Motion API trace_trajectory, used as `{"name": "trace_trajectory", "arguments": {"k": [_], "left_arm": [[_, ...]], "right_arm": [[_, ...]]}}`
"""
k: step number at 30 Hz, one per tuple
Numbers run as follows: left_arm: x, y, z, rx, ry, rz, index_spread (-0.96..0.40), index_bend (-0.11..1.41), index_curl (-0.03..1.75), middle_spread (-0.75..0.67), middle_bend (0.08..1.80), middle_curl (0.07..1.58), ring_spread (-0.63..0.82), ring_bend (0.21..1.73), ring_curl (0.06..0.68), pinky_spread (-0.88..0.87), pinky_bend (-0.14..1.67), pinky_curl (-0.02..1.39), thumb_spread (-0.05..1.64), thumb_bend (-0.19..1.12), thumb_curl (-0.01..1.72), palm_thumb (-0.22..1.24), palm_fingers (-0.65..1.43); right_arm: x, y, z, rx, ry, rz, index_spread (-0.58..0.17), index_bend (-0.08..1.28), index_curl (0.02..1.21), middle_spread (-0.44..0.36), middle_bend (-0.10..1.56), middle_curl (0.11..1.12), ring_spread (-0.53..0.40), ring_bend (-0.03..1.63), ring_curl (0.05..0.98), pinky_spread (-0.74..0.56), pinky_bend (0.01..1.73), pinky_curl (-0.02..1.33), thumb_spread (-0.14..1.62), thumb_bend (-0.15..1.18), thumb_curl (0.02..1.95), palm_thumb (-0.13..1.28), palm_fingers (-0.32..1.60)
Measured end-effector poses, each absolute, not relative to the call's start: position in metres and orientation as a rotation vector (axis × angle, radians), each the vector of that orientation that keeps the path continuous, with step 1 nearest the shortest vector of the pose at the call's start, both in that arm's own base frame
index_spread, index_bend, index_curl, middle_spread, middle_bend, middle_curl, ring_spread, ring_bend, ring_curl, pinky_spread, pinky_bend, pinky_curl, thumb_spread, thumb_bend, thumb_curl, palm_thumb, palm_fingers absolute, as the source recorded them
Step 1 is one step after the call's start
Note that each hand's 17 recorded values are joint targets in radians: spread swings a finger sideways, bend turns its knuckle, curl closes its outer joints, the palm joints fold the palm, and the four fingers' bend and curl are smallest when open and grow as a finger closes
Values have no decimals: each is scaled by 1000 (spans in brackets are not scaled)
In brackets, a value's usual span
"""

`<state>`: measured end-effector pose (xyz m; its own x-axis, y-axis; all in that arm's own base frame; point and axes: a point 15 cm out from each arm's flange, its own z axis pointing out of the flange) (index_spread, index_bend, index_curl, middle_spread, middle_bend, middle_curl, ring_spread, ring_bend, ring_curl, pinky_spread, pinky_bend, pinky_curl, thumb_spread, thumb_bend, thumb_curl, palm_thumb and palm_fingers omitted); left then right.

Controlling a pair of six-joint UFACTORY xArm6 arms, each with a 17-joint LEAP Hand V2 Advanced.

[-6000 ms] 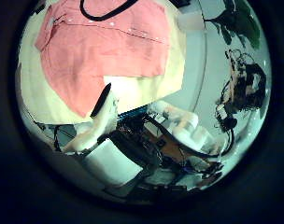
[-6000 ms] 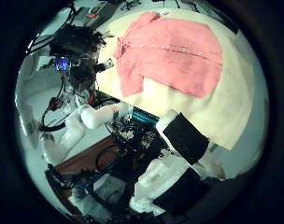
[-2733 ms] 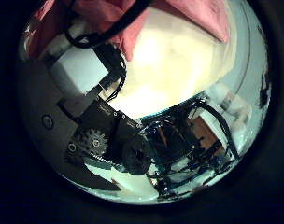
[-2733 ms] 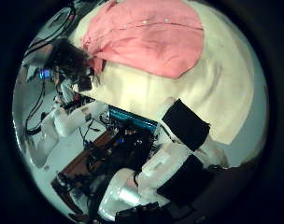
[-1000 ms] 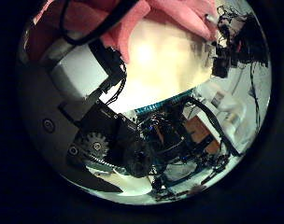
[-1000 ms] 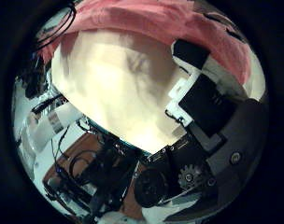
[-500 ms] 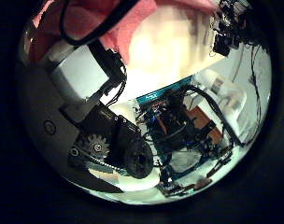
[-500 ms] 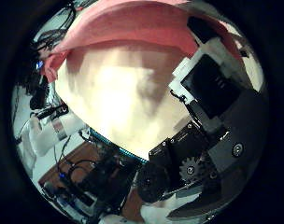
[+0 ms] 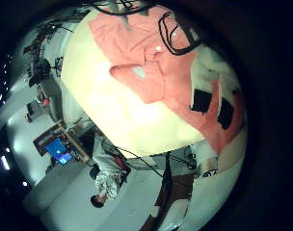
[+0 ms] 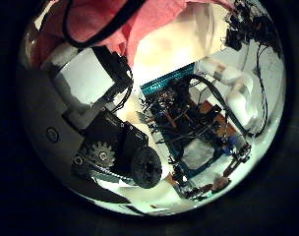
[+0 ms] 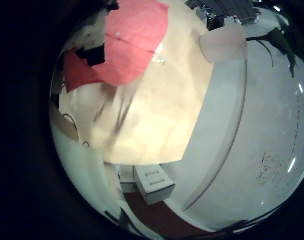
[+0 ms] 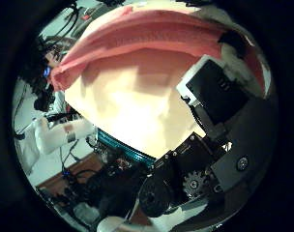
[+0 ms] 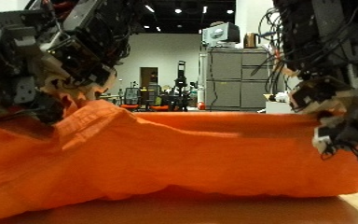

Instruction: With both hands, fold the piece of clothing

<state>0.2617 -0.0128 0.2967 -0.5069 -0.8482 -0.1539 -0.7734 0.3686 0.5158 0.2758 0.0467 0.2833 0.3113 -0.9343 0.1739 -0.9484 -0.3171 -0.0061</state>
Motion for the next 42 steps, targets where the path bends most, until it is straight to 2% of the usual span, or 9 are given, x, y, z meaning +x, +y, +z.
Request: {"name": "trace_trajectory", "arguments": {"k": [6, 14, 28, 42], "left_arm": [[288, -13, 319, 1507, -2499, -818, -418, 162, 1572, -659, 730, 1262, -462, 1340, 537, -617, 1312, 580, 973, -17, 666, 860, 879], [339, -7, 320, 1543, -2463, -869, -391, 164, 1578, -657, 736, 1260, -464, 1339, 537, -622, 1307, 578, 972, -17, 664, 860, 872], [449, 18, 293, 1685, -2425, -846, -355, 165, 1586, -654, 738, 1264, -470, 1347, 541, -623, 1300, 579, 982, -18, 657, 865, 855], [523, 34, 232, 1775, -2456, -759, -322, 166, 1582, -652, 737, 1276, -465, 1366, 551, -622, 1295, 594, 986, -26, 645, 827, 814]], "right_arm": [[309, 54, 324, 2484, -1836, 292, -300, 933, 729, -156, 1142, 669, -228, 1264, 548, -348, 1208, 583, 434, 917, 1655, 910, 1244], [374, 70, 330, 2456, -1801, 261, -294, 949, 725, -140, 1161, 652, -217, 1272, 542, -343, 1210, 587, 330, 987, 1775, 845, 1229], [483, 98, 283, 2399, -1747, 206, -300, 929, 719, -137, 1148, 636, -223, 1269, 538, -342, 1222, 595, 236, 1078, 1855, 785, 1191], [569, 123, 218, 2348, -1763, 183, -335, 867, 727, -158, 1110, 632, -240, 1252, 534, -366, 1228, 589, 184, 1152, 1875, 715, 1150]]}}
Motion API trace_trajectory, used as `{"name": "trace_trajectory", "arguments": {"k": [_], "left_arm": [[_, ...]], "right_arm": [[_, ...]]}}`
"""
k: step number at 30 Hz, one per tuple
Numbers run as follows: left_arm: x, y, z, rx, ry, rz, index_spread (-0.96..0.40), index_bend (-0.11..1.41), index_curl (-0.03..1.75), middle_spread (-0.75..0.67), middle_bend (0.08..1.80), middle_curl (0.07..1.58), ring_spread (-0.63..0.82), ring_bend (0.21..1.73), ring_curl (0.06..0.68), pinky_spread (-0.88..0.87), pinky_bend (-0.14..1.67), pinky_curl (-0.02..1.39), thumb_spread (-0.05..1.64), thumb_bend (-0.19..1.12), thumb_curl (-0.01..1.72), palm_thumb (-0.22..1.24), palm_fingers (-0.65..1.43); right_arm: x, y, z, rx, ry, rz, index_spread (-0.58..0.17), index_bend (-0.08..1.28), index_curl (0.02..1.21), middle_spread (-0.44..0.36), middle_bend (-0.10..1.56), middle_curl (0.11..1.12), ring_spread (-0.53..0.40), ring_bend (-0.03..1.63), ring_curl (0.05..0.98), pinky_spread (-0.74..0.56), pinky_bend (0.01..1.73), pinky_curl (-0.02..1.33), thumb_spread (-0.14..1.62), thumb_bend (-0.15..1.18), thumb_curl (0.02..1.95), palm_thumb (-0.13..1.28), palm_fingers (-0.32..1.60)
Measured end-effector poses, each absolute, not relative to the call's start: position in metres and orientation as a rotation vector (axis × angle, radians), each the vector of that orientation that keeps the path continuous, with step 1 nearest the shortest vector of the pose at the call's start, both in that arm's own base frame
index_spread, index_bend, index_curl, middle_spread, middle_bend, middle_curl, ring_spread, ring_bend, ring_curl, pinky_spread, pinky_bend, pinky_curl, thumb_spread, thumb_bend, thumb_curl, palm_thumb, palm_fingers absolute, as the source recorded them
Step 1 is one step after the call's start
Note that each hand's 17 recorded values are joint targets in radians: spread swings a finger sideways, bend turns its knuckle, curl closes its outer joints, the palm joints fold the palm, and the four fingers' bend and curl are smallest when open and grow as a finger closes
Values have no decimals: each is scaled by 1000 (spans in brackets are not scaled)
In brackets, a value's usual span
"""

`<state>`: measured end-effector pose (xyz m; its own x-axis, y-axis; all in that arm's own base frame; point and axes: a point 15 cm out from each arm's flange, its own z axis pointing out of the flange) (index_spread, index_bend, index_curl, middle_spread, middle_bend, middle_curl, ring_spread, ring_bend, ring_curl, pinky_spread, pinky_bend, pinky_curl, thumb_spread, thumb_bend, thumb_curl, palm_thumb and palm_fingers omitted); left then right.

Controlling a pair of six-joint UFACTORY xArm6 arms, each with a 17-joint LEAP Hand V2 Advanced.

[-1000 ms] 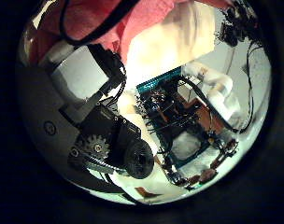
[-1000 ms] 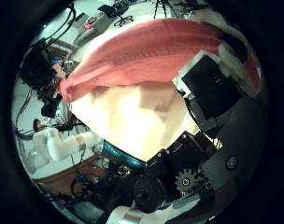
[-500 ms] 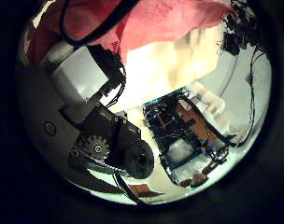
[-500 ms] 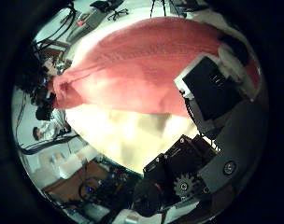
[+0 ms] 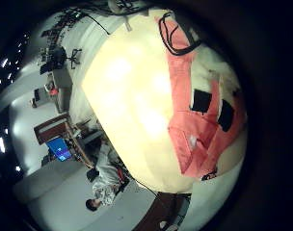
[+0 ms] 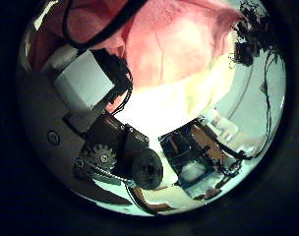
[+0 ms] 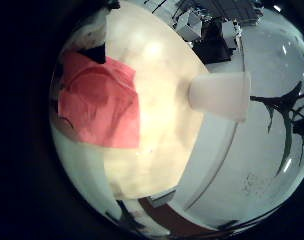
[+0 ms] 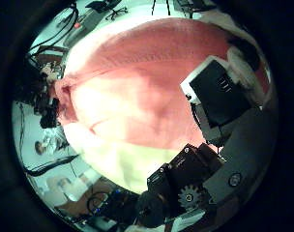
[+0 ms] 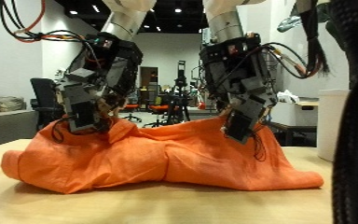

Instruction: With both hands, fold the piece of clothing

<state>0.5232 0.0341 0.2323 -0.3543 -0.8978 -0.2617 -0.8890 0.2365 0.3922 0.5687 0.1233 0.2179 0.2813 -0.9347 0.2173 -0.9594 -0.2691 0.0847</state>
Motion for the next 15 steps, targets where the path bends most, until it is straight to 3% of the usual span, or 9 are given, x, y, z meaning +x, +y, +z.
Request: {"name": "trace_trajectory", "arguments": {"k": [7, 9, 12, 15], "left_arm": [[539, 40, 208, 1834, -2441, -740, -311, 163, 1557, -645, 720, 1268, -459, 1369, 562, -622, 1276, 611, 983, -31, 611, 759, 716], [541, 43, 203, 1855, -2426, -737, -308, 128, 1516, -633, 683, 1249, -451, 1384, 571, -619, 1272, 621, 991, -34, 598, 731, 634], [548, 49, 202, 1908, -2420, -706, -293, 60, 1407, -598, 600, 1216, -439, 1384, 584, -609, 1292, 647, 1020, -38, 571, 671, 385], [557, 49, 207, 1991, -2403, -615, -241, 56, 1255, -515, 491, 1164, -402, 1370, 593, -584, 1313, 672, 1053, -27, 547, 643, 161]], "right_arm": [[596, 136, 191, 2370, -1834, 243, -350, 800, 727, -164, 1077, 632, -252, 1237, 532, -392, 1225, 580, 169, 1181, 1868, 685, 1125], [598, 137, 184, 2369, -1839, 245, -352, 719, 714, -165, 1036, 623, -260, 1223, 526, -443, 1200, 562, 195, 1160, 1860, 640, 1026], [610, 142, 182, 2398, -1863, 281, -351, 568, 706, -160, 936, 609, -263, 1218, 535, -529, 1174, 548, 321, 1019, 1823, 446, 753], [619, 140, 185, 2409, -1896, 311, -347, 432, 666, -159, 839, 585, -257, 1170, 517, -511, 1148, 524, 516, 937, 1738, 315, 474]]}}
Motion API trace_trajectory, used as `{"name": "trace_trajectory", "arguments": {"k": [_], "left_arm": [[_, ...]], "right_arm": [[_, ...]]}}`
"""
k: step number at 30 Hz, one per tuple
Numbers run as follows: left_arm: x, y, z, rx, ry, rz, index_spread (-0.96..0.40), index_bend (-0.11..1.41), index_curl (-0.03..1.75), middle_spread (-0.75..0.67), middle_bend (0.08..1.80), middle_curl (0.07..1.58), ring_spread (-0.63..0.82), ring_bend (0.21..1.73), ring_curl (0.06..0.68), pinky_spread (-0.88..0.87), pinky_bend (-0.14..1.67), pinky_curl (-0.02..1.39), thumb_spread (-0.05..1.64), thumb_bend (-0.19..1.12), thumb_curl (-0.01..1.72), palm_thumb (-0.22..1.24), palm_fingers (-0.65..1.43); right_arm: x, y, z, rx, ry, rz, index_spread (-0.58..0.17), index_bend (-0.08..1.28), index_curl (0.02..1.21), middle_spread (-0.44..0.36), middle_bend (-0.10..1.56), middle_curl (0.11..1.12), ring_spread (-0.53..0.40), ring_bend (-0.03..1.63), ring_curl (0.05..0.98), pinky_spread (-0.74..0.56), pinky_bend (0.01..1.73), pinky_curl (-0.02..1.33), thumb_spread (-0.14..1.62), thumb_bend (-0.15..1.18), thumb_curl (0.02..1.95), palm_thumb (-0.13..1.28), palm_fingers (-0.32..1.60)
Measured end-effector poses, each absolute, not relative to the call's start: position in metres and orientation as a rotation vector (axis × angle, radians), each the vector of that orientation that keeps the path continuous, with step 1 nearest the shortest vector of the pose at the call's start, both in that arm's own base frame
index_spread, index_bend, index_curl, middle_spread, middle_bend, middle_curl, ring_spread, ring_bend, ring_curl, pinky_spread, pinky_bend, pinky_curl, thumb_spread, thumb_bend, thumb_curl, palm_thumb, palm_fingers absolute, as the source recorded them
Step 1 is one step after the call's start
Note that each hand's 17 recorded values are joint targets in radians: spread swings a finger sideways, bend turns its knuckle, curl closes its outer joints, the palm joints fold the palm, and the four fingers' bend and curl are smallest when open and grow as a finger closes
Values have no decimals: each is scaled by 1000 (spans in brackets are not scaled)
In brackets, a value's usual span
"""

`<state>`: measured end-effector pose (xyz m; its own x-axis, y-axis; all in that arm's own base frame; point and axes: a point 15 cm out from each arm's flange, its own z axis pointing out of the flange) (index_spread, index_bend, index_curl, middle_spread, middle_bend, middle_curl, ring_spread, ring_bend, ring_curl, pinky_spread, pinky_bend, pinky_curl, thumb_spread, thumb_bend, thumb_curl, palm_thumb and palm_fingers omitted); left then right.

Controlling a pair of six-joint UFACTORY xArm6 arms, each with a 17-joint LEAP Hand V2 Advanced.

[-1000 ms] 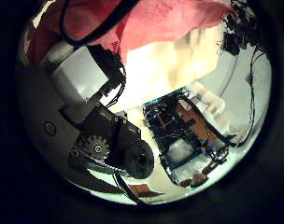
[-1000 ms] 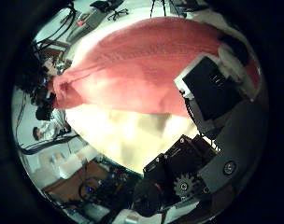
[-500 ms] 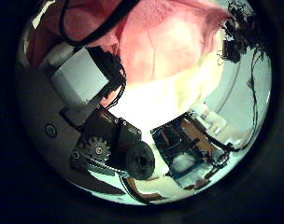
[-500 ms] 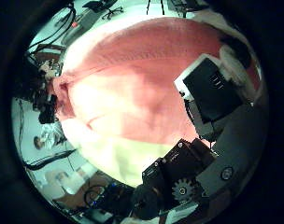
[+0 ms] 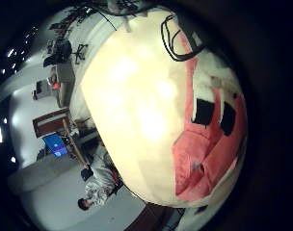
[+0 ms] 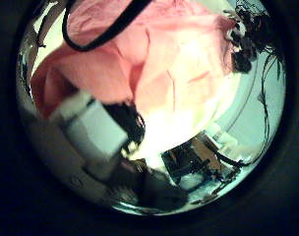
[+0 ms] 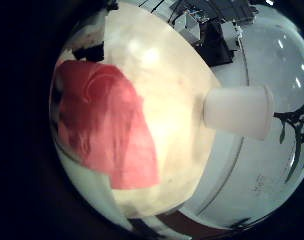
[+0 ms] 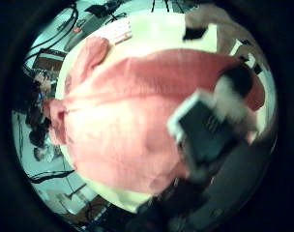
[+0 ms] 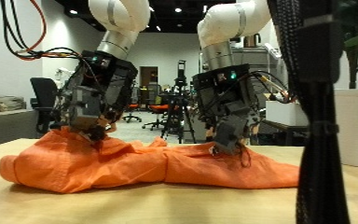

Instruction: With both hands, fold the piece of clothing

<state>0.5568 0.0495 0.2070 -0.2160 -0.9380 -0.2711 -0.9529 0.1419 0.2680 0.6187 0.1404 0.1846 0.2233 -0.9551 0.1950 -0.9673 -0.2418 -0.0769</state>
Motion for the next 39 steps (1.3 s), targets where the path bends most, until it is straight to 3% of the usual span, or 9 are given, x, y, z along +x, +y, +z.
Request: {"name": "trace_trajectory", "arguments": {"k": [3, 7, 10, 16, 22, 26, 39], "left_arm": [[563, 53, 211, -1998, 2311, 519, -146, 96, 1089, -352, 312, 1054, -284, 1222, 545, -509, 1232, 654, 1089, -29, 521, 601, -99], [570, 55, 228, -2013, 2279, 431, -24, 141, 929, -74, 172, 916, -5, 947, 441, -231, 910, 568, 1121, -24, 494, 572, -292], [568, 58, 243, -2019, 2260, 399, 56, 113, 800, 138, 125, 794, 199, 808, 371, 24, 746, 497, 1143, -24, 471, 545, -280], [565, 60, 285, -2007, 2218, 318, 135, 116, 599, 387, 116, 583, 419, 661, 290, 363, 596, 395, 1166, -27, 425, 487, -212], [536, 54, 314, -2000, 2252, 298, 153, 122, 465, 455, 128, 437, 491, 592, 255, 464, 532, 349, 1173, -23, 390, 452, -162], [511, 27, 315, -2000, 2330, 260, 155, 128, 395, 466, 141, 365, 510, 562, 242, 481, 497, 330, 1174, -21, 370, 437, -135], [433, -14, 286, -2006, 2464, 364, 154, 135, 283, 466, 159, 261, 535, 522, 226, 479, 443, 312, 1170, -19, 334, 410, -94]], "right_arm": [[631, 138, 192, 2427, -1941, 354, -335, 389, 638, -139, 772, 563, -233, 1119, 495, -441, 1081, 500, 697, 924, 1643, 249, 311], [644, 130, 217, 2447, -2003, 419, -301, 411, 607, -80, 667, 517, -141, 959, 435, -241, 942, 448, 984, 918, 1431, 140, 88], [650, 115, 253, 2446, -2058, 480, -287, 438, 582, -46, 630, 489, -52, 841, 382, -44, 849, 398, 1176, 911, 1249, 46, 59], [647, 79, 320, 2417, -2142, 582, -272, 414, 538, -15, 576, 450, 47, 729, 322, 203, 738, 327, 1401, 893, 921, -23, 85], [613, 55, 367, 2352, -2164, 566, -283, 359, 494, -6, 526, 420, 102, 629, 285, 299, 644, 281, 1469, 808, 663, -28, 80], [570, 40, 390, 2318, -2118, 489, -288, 325, 463, 3, 473, 395, 136, 555, 258, 320, 567, 254, 1470, 707, 506, -30, 78], [512, 58, 367, 2346, -2051, 359, -320, 245, 414, 1, 371, 361, 145, 452, 228, 321, 400, 225, 1458, 567, 294, 25, 193]]}}
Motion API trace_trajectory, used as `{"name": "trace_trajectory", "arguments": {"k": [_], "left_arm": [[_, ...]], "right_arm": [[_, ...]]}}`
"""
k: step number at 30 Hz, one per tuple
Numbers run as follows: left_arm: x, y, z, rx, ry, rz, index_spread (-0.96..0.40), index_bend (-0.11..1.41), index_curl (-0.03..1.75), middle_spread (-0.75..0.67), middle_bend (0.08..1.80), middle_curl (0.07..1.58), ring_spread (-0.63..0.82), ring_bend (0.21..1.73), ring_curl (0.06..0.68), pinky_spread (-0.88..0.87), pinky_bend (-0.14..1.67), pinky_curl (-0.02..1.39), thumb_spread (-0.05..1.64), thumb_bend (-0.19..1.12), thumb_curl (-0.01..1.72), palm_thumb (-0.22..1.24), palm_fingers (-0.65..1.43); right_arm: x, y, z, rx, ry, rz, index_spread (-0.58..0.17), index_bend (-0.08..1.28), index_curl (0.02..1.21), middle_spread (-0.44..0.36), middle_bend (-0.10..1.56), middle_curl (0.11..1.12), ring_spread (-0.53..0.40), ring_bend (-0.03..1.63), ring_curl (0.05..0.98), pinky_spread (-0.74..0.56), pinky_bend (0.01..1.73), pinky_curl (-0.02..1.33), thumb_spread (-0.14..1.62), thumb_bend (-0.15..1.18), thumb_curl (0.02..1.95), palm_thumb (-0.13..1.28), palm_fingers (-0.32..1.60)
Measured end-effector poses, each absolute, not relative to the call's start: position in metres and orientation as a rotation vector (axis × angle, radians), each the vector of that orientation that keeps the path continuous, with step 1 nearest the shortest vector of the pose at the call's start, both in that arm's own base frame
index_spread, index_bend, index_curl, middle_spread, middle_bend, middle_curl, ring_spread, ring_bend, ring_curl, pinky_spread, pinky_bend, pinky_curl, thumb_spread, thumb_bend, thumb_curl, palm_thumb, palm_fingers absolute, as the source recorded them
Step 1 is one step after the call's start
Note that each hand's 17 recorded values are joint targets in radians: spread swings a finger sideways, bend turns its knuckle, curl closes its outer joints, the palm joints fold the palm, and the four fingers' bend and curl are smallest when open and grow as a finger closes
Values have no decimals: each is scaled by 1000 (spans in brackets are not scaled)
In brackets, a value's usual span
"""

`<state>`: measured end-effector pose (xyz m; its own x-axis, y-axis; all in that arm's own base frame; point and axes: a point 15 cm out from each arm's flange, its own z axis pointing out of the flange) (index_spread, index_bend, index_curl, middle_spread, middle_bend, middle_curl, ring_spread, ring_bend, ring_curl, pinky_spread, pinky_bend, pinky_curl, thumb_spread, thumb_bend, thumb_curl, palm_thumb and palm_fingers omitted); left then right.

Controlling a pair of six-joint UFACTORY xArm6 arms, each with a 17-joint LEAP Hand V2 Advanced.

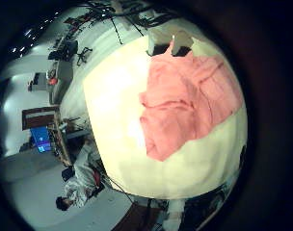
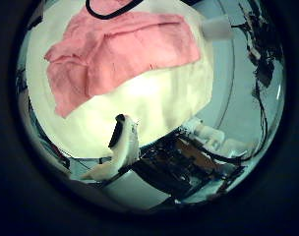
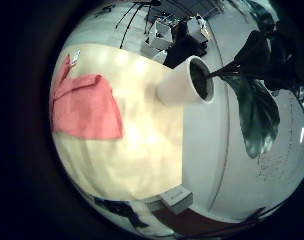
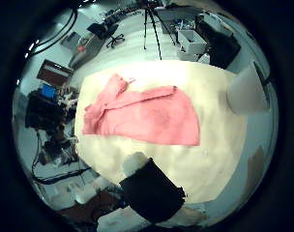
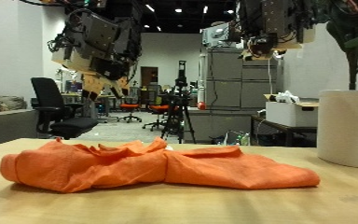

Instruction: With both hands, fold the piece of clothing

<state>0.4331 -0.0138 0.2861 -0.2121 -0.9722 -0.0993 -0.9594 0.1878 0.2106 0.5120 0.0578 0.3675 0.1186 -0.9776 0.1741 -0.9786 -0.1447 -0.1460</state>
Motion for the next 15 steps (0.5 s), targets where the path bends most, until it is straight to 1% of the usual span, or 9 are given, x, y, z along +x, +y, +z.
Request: {"name": "trace_trajectory", "arguments": {"k": [4, 6, 9, 10, 11, 14, 15], "left_arm": [[422, -16, 278, 1924, -2357, -362, 154, 137, 267, 465, 163, 248, 537, 514, 223, 479, 435, 311, 1165, -20, 326, 405, -87], [420, -17, 275, 1921, -2351, -365, 154, 137, 260, 464, 165, 243, 538, 510, 222, 479, 431, 311, 1165, -18, 324, 408, -84], [408, -14, 267, 1905, -2337, -389, 154, 139, 252, 464, 166, 235, 538, 506, 222, 479, 427, 311, 1165, -17, 322, 413, -81], [405, -12, 262, 1899, -2330, -398, 153, 139, 250, 464, 166, 233, 539, 505, 221, 479, 426, 311, 1166, -18, 321, 414, -80], [402, -10, 259, 1895, -2321, -405, 153, 139, 248, 464, 166, 231, 539, 504, 221, 479, 425, 312, 1166, -18, 321, 414, -79], [401, -10, 256, 1898, -2315, -409, 153, 140, 243, 463, 167, 226, 543, 501, 221, 479, 422, 312, 1166, -18, 319, 415, -77], [401, -10, 255, 1897, -2315, -409, 153, 140, 241, 463, 167, 225, 544, 500, 221, 479, 421, 312, 1166, -18, 319, 416, -77]], "right_arm": [[502, 55, 352, 2332, -2030, 322, -320, 208, 400, 9, 338, 353, 145, 429, 224, 322, 374, 227, 1427, 531, 269, 63, 212], [503, 55, 346, 2332, -2022, 314, -325, 195, 397, -23, 318, 347, 146, 419, 223, 322, 362, 229, 1414, 509, 257, 74, 221], [499, 53, 330, 2317, -2008, 284, -333, 186, 389, -42, 296, 342, 146, 406, 219, 322, 344, 230, 1409, 480, 241, 85, 234], [497, 52, 321, 2310, -2000, 268, -335, 183, 386, -6, 283, 339, 142, 408, 221, 322, 340, 232, 1408, 469, 238, 88, 235], [497, 50, 312, 2304, -1996, 255, -330, 182, 384, 10, 261, 334, 140, 404, 221, 323, 343, 235, 1405, 454, 231, 83, 225], [501, 44, 291, 2284, -1975, 230, -316, 179, 380, 36, 174, 309, 118, 398, 224, 324, 374, 252, 1389, 417, 222, 92, 183], [502, 43, 285, 2280, -1967, 220, -313, 174, 374, 46, 174, 305, 121, 397, 222, 322, 376, 253, 1387, 407, 220, 96, 179]]}}
